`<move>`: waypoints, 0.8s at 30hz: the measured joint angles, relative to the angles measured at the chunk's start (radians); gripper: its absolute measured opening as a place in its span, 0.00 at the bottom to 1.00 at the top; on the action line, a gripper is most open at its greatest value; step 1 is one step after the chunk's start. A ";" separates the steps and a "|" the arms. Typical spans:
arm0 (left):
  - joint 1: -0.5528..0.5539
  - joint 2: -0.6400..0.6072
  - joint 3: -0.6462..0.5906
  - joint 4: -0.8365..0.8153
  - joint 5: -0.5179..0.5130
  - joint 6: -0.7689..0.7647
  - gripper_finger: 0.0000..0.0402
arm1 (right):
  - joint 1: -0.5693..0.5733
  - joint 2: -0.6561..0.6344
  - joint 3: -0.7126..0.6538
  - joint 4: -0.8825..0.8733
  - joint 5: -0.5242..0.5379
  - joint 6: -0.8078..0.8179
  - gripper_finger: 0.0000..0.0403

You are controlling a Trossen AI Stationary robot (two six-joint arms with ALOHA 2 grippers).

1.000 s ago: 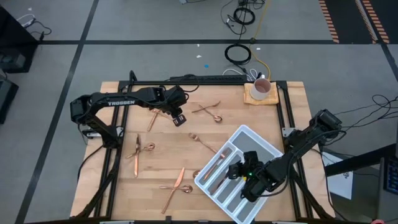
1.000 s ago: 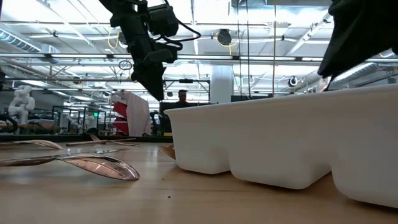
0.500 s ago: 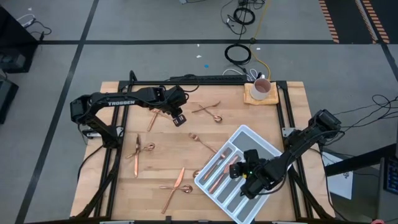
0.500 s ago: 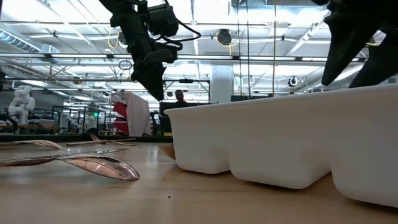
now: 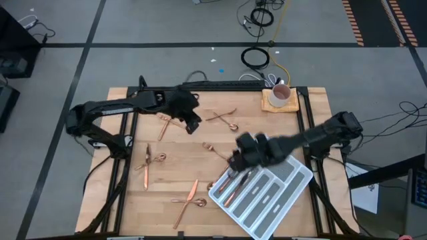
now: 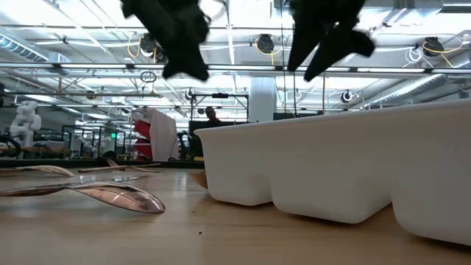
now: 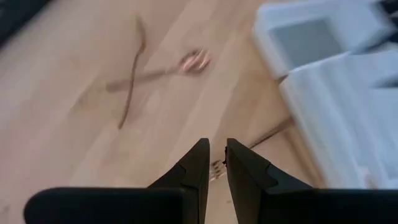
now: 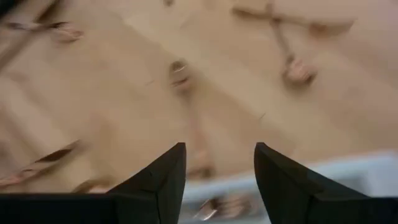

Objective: Sort silverware
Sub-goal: Put the gold knife into the silverware tray

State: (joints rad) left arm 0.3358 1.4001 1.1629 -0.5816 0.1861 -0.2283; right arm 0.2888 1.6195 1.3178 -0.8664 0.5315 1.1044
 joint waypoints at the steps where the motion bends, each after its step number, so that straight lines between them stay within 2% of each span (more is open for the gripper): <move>1: 0.003 -0.039 0.000 -0.001 0.000 0.006 0.15 | -0.035 0.001 0.000 0.006 -0.014 -0.051 0.44; 4: 0.026 -0.169 0.000 -0.019 -0.002 0.025 0.15 | -0.125 0.010 0.000 0.049 -0.074 -0.169 0.44; 8: 0.063 -0.350 0.000 -0.016 -0.003 0.024 0.15 | -0.215 0.046 0.000 0.198 -0.142 -0.317 0.44; 11: 0.079 -0.461 0.000 -0.007 -0.013 0.024 0.15 | -0.267 0.093 0.000 0.327 -0.224 -0.394 0.44; 13: 0.084 -0.521 0.000 -0.008 -0.020 0.012 0.15 | -0.292 0.135 0.000 0.413 -0.318 -0.416 0.44; 16: 0.085 -0.589 0.000 -0.015 -0.023 -0.010 0.15 | -0.293 0.196 0.000 0.555 -0.505 -0.481 0.44; 18: 0.084 -0.618 0.000 -0.037 -0.024 -0.011 0.15 | -0.266 0.237 0.022 0.572 -0.605 -0.546 0.44; 21: 0.084 -0.643 0.000 -0.074 -0.034 -0.034 0.15 | -0.232 0.299 0.090 0.540 -0.692 -0.602 0.44; 24: 0.084 -0.650 0.000 -0.098 -0.038 -0.101 0.15 | -0.234 0.348 0.167 0.545 -0.726 -0.625 0.44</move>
State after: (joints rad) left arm 0.4194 0.7502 1.1633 -0.6797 0.1479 -0.3297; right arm 0.0549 1.9675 1.4844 -0.3213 -0.1943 0.4795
